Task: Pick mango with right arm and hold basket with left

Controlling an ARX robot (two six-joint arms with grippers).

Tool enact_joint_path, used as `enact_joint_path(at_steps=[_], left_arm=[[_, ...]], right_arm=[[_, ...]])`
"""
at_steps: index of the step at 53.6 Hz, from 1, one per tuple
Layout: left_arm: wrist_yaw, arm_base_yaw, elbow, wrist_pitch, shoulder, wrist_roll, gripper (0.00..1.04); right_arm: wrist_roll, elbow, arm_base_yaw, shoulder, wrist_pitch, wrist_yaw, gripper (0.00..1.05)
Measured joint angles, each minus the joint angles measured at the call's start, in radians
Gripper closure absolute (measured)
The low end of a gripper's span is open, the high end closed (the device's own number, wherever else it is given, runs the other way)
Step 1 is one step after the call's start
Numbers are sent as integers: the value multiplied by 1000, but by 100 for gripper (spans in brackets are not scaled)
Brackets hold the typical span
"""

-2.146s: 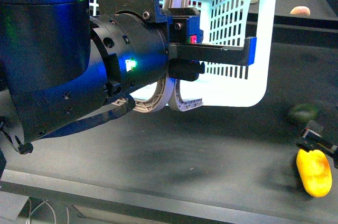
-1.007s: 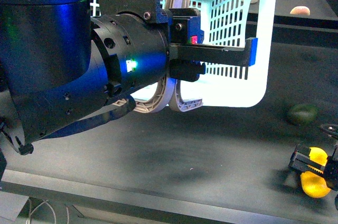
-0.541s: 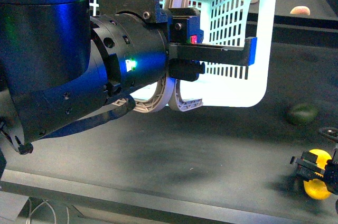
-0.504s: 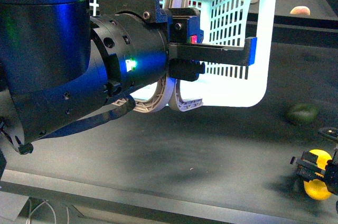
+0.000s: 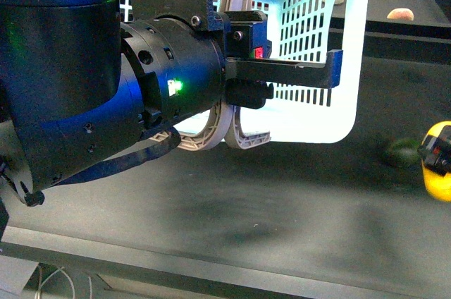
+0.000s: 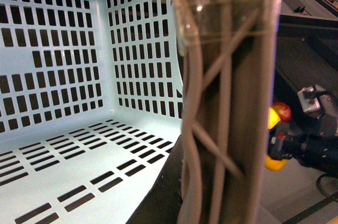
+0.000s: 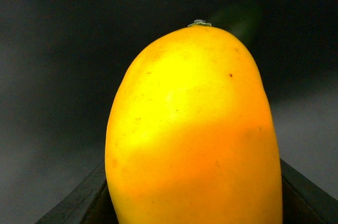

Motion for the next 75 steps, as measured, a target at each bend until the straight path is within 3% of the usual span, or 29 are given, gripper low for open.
enact_joint_path(at_steps=[15,22,48,75], left_arm=[[0,0,0,0,0,0,100],[0,0,0,0,0,0,100],[0,1,0,0,0,0,100],[0,1,0,0,0,0,100]], right_arm=[[35,-66,96,-371,-106,-164,43],[40,-69,161,-492,-136,-189,43],[44,79,388,-455,-187,-113,44],[48,290,445,-221,-193,-26,44]])
